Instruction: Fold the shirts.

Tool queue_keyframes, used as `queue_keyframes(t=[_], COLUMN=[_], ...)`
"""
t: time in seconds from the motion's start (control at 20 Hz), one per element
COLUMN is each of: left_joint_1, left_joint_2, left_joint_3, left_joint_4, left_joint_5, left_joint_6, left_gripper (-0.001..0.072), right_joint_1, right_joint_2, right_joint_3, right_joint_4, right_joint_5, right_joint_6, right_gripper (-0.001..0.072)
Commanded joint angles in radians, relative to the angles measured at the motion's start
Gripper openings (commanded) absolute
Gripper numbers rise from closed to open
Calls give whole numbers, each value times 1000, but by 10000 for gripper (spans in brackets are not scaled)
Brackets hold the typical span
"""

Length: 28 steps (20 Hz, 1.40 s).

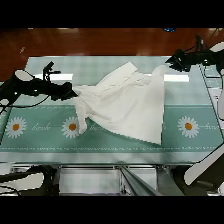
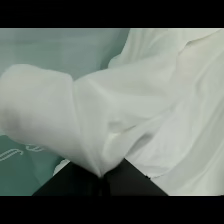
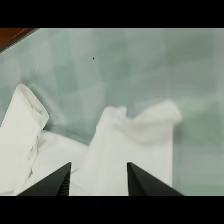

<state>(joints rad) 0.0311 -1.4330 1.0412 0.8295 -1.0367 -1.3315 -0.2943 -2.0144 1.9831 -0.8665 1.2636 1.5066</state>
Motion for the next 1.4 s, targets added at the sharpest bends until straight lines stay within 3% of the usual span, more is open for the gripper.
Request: queue_keyframes(t=[0.0, 0.05, 0.1, 0.4, 0.6, 0.85, 1.35], left_joint_1=[0, 0, 0, 0, 0, 0, 0], left_joint_2=[-1, -1, -1, -1, -1, -1, -1], left_joint_3=[0, 0, 0, -5, -36, -54, -54], left_joint_4=[0, 0, 1, 1, 1, 1, 1], left_joint_5=[0, 2, 5, 5, 0, -4, -19], left_joint_6=[0, 0, 0, 37, 38, 38, 37], left_gripper=[28, 28, 28, 28, 28, 28, 28], right_joint_1=[-49, -48, -66, -101, -89, -5, 98], right_joint_2=[126, 188, 268, 735, 895, 930, 829], right_joint_3=[-10, -50, -137, -932, -1274, -1416, -1443], right_joint_4=[-320, -479, -508, -285, -204, -219, -203], right_joint_5=[245, 292, 283, 136, 126, 115, -13], right_joint_6=[79, 89, 126, 2, -43, -51, -31], right_gripper=[406, 406, 406, 406, 406, 406, 406])
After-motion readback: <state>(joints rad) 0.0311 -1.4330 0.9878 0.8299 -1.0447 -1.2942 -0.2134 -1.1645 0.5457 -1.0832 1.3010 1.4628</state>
